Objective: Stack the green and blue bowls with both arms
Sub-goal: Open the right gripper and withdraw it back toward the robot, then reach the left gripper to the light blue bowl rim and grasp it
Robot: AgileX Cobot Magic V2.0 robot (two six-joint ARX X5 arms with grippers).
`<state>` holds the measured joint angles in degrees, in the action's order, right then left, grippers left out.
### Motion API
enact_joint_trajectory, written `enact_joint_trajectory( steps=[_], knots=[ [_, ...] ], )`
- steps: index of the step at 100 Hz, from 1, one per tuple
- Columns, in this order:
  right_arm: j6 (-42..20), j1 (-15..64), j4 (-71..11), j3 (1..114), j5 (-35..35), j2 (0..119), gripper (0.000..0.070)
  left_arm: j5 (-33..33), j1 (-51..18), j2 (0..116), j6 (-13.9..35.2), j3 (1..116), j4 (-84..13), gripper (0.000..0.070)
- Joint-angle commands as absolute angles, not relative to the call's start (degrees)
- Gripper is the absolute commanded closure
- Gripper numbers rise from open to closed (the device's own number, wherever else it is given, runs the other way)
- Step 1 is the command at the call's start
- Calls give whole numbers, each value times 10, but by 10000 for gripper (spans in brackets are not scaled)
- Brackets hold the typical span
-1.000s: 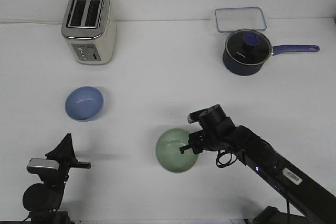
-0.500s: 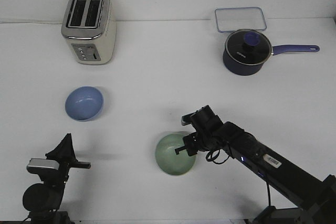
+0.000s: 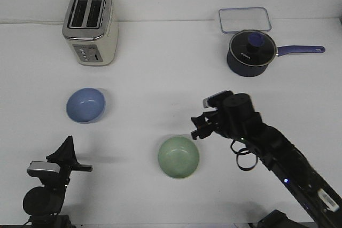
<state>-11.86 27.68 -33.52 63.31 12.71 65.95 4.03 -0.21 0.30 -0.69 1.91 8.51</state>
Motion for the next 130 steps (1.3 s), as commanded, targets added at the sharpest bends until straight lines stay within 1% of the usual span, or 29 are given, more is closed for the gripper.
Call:
enact_joint_trajectory(
  steps=[1, 12, 20, 27, 35, 42, 53, 64, 71, 81, 88, 101, 112, 130],
  knots=[
    [-85, 262, -329, 637, 123, 643, 391, 41, -1, 2, -5, 8, 91, 685],
    [-58, 227, -338, 633, 113, 598, 391, 41, -1, 2, -5, 8, 91, 685],
    [-57, 212, -327, 604, 102, 557, 391, 41, -1, 2, -4, 8, 91, 685],
    [-57, 208, -299, 563, 98, 517, 391, 41, -1, 2, -4, 8, 91, 685],
    [-58, 208, -248, 493, 72, 456, 392, 41, -1, 2, -4, 8, 91, 686],
    [-58, 208, -204, 433, 69, 407, 392, 41, -1, 2, 1, 8, 91, 685],
    [-67, 208, -160, 352, 54, 339, 392, 41, -1, 2, 48, 8, 91, 686],
    [-76, 208, -154, 300, 34, 289, 392, 41, -1, 2, 111, 9, 91, 687],
    [-75, 207, -155, 282, 29, 270, 392, 41, -1, 2, 154, 15, 101, 689],
    [-77, 207, -155, 269, 29, 254, 392, 41, -1, 2, 230, 27, 124, 689],
    [-77, 207, -150, 269, 29, 251, 392, 41, -1, 4, 251, 45, 118, 688],
    [-77, 207, -150, 269, 30, 251, 392, 25, 0, 31, 251, 122, 22, 687],
    [-77, 207, -146, 269, 30, 251, 392, -4, 0, 97, 243, 210, -62, 687],
    [-77, 207, -141, 269, 52, 251, 392, -22, 1, 273, 180, 375, -199, 687]
  ],
)
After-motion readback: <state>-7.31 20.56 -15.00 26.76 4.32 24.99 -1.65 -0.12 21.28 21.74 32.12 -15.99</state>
